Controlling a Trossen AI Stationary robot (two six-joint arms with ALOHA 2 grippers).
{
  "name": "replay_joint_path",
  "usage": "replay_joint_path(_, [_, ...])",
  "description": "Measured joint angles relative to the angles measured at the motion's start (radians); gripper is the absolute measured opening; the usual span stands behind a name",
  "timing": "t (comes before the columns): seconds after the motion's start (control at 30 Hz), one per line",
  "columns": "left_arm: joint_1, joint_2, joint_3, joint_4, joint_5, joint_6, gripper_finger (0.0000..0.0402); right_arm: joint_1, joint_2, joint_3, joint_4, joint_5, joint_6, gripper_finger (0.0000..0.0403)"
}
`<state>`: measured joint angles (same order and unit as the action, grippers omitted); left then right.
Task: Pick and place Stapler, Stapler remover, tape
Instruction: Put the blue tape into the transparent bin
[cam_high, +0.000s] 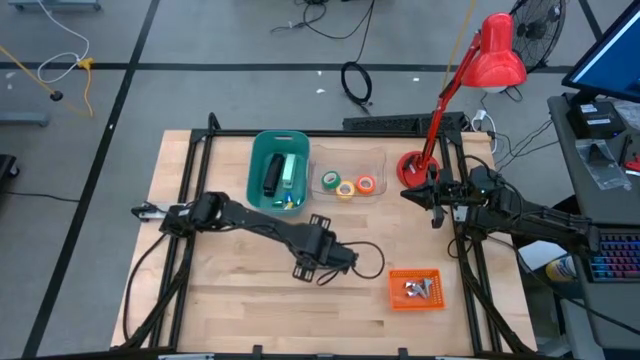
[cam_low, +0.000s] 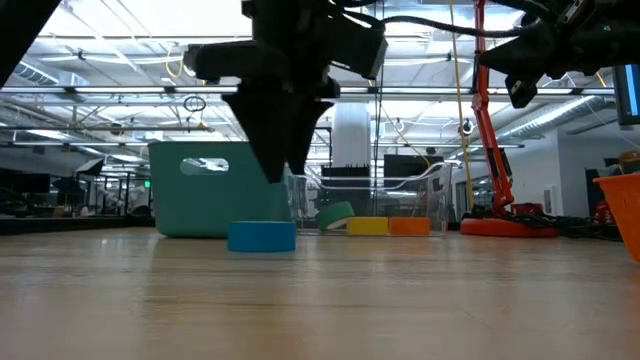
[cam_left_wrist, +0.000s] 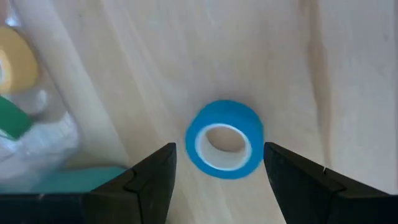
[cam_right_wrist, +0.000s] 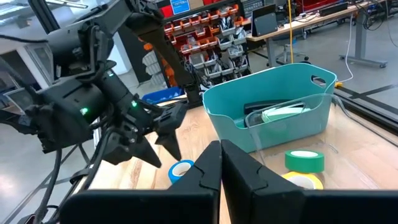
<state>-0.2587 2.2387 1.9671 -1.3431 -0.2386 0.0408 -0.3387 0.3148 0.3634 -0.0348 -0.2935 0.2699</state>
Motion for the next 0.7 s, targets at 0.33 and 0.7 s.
replay_joint_path(0.33, [0.089, -0.001, -0.008, 0.029, 0.062, 0.124, 0.0246, 0.0, 0.0, 0.0, 0.0, 0.0, 0.005, 0.0])
replay_joint_path(0.7, [0.111, 0.001, -0.126, 0.115, 0.065, 0.227, 0.0246, 0.0, 0.0, 0.0, 0.0, 0.0, 0.005, 0.0])
